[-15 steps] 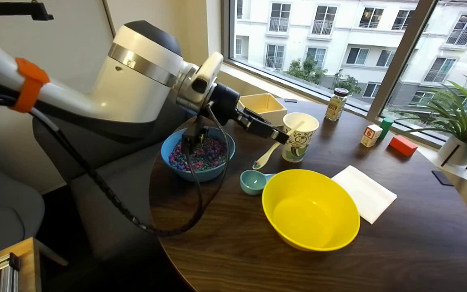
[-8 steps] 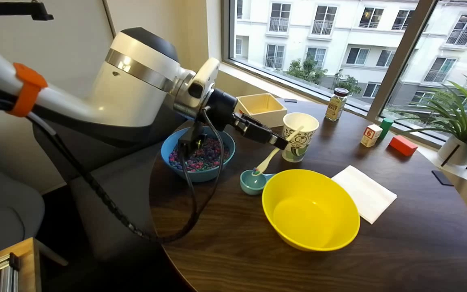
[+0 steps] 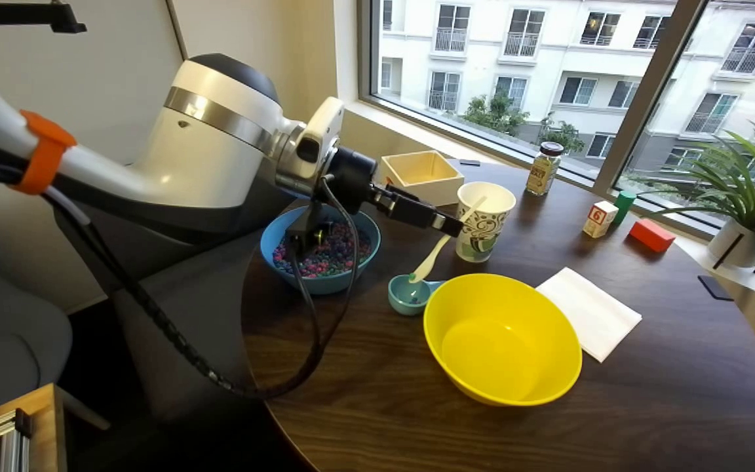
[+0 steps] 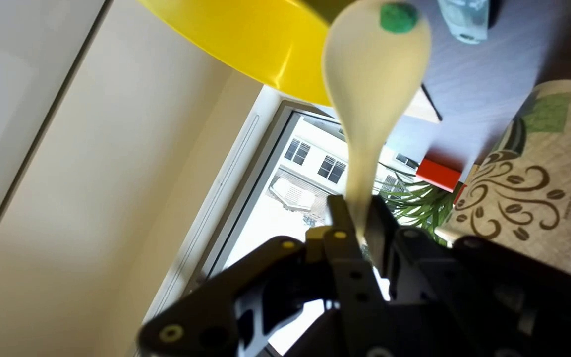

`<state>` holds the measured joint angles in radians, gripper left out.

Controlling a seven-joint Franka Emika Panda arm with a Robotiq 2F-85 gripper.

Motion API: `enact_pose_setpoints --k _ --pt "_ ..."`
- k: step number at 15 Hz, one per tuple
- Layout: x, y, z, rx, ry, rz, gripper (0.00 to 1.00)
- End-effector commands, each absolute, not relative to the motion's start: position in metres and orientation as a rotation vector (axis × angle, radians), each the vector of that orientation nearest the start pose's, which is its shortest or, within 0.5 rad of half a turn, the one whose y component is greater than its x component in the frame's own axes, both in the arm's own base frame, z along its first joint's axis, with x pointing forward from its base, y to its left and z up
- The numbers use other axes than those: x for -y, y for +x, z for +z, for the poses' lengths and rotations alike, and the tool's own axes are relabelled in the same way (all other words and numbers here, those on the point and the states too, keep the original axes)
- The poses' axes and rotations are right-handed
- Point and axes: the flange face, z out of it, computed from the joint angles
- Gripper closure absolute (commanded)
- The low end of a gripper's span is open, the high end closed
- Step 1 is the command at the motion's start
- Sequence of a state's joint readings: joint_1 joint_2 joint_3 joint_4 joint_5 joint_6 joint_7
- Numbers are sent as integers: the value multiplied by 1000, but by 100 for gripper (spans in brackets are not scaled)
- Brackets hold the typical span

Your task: Use the spoon to take one scoop from the blue bowl, empty it into the measuring cup and then take another scoop and empty into the yellow bowl

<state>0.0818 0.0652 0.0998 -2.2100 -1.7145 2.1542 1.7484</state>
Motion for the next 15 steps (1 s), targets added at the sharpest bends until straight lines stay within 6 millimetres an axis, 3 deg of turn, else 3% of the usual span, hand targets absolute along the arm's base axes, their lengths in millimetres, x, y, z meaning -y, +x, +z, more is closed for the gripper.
enact_pose_setpoints --k 1,15 --pt "-65 546 369 340 1972 1250 97" --pt "-71 542 369 262 1900 1306 97"
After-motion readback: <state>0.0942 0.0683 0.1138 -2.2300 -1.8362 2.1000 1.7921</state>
